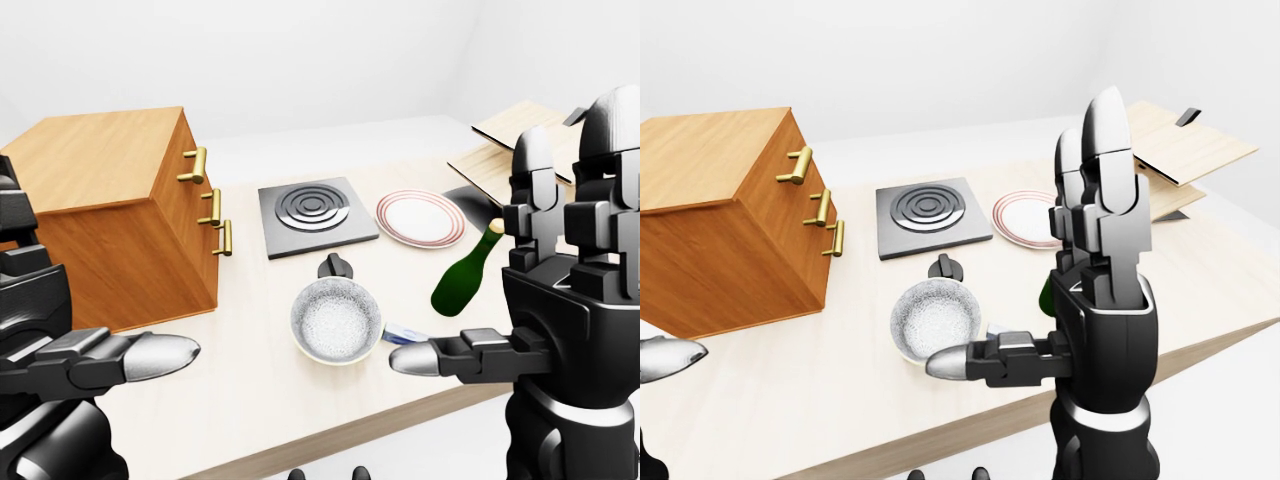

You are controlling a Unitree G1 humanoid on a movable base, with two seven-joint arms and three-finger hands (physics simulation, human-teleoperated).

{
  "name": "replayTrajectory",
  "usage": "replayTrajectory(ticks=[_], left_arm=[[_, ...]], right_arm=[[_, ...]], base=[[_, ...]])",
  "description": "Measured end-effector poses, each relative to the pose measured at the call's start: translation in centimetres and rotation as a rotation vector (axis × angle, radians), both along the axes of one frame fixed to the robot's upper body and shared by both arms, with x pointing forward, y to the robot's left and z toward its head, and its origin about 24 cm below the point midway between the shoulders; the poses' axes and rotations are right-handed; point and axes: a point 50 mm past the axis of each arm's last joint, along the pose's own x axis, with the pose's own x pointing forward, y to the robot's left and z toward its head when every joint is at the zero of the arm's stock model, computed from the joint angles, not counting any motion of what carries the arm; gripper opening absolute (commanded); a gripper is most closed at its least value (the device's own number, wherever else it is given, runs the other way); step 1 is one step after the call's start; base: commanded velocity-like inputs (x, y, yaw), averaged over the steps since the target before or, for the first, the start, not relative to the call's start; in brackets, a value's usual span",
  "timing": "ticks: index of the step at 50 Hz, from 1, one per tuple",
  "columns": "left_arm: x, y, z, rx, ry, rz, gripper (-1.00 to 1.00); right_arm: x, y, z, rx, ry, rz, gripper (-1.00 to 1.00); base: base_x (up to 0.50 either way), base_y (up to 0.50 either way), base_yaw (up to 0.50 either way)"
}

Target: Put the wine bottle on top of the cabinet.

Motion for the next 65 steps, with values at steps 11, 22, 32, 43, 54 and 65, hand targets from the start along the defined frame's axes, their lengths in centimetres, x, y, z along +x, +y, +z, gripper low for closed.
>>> replayTrajectory(ticks=[11, 22, 32, 43, 54, 65], left_arm=[[0.1, 0.0, -0.1, 0.007, 0.008, 0.003, 1.0], [0.3, -0.1, -0.3, 0.01, 0.02, 0.007, 1.0], [0.4, -0.1, -0.4, 0.012, 0.029, 0.006, 1.0], [0.5, -0.3, -0.6, 0.016, 0.036, 0.003, 1.0], [0.4, -0.5, -0.6, 0.021, 0.034, -0.004, 1.0], [0.5, -0.7, -0.7, 0.024, 0.042, -0.007, 1.0]], right_arm=[[0.0, -1.2, -0.6, -0.052, 0.054, -0.079, 1.0], [0.7, -2.2, -1.4, -0.219, 0.237, -0.264, 1.0], [0.6, -3.5, -2.9, -0.355, 0.409, -0.371, 1.0], [-3.0, -7.1, -5.3, -0.257, 0.465, -0.401, 1.0], [-6.7, -9.5, -4.6, -0.141, 0.544, -0.364, 1.0], [-8.3, -10.7, -5.4, -0.006, 0.75, -0.4, 1.0]], base=[[0.0, 0.0, 0.0], [0.0, 0.0, 0.0], [0.0, 0.0, 0.0], [0.0, 0.0, 0.0], [0.0, 0.0, 0.0], [0.0, 0.0, 0.0]])
